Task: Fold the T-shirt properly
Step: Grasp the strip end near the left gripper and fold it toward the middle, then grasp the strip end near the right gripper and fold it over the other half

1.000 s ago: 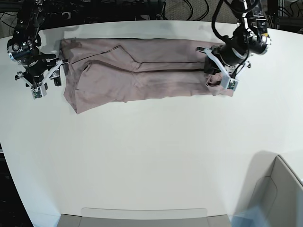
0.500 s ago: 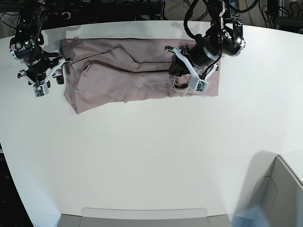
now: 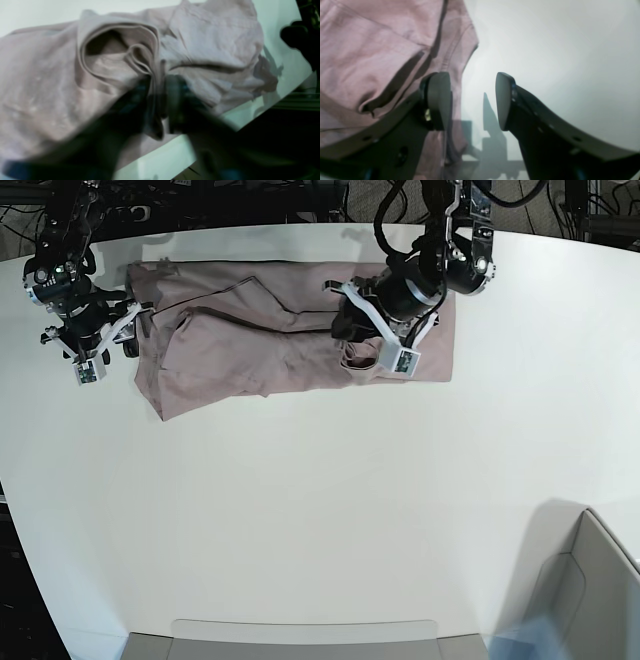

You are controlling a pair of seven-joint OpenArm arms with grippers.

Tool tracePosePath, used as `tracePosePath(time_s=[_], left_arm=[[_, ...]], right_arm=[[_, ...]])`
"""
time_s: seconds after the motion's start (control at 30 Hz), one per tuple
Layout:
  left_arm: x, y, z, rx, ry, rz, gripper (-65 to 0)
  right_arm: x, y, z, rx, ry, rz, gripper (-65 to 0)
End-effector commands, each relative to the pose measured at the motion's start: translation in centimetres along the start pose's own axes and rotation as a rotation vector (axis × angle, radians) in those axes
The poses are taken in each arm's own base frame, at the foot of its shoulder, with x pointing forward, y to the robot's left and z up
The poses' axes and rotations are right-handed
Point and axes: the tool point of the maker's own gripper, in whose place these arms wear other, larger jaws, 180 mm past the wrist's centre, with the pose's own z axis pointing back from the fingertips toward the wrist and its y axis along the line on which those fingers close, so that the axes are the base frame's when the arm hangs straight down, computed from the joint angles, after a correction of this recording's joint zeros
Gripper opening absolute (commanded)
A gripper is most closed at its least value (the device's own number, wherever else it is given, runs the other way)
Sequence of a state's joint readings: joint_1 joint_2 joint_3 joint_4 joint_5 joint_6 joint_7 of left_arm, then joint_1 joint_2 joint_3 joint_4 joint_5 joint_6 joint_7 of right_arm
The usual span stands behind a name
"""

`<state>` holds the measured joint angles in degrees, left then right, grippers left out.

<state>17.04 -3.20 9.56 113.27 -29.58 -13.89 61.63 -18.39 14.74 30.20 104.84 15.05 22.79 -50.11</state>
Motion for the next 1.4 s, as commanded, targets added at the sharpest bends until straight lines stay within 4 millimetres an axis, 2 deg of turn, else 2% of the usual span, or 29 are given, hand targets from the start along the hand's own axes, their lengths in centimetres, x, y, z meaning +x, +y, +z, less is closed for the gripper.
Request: tracePosePath(time_s=[0.0, 0.07, 0.27, 0.5, 0.63, 0.73, 0.83, 0.9, 1.07, 1.37], left_arm=[[0.6, -0.7, 0.2, -0.023, -0.025, -0.006, -40.2], [0.6, -1.0, 0.1, -0.033, -0.026, -0.005, -40.2], [1.2, -0.7, 0.3, -0.027, -0.05, -0.008, -47.2], [2.1, 3.1, 1.8, 0.075, -0.095, 0.047, -58.5], [1.1, 4.7, 2.5, 0.12, -0.087, 0.082, -64.9], [1.0, 4.8, 2.6, 0.123, -0.085, 0.085, -65.0], [0.2, 4.8, 2.6, 0.125, -0.068, 0.095, -65.0], [0.0, 4.8, 2.7, 0.125, -0.064, 0.097, -65.0], [-0.2, 4.5, 2.5, 0.116, -0.058, 0.093, -65.0], [-0.2, 4.6, 2.6, 0.12, -0.058, 0.096, -65.0]], right_arm=[[1.1, -0.5, 0.4, -0.009, -0.037, 0.019, -35.8], [1.1, -0.5, 0.4, -0.009, -0.037, 0.019, -35.8], [1.3, -0.4, 0.3, -0.006, -0.043, 0.015, -35.8], [2.2, -0.7, 0.7, 0.041, -0.091, -0.039, -35.8], [2.2, -1.7, 0.6, 0.192, -0.166, -0.251, -35.8], [0.9, -2.0, 0.3, 0.298, -0.167, -0.301, -35.8], [-1.3, -3.0, -0.8, 0.304, -0.12, -0.367, -35.8], [-2.2, -2.9, -1.3, 0.311, -0.092, -0.386, -35.8], [-4.1, -0.8, -2.6, 0.364, -0.024, -0.409, -35.8], [-2.4, 4.3, -4.6, 0.494, -0.013, -0.379, -35.8]])
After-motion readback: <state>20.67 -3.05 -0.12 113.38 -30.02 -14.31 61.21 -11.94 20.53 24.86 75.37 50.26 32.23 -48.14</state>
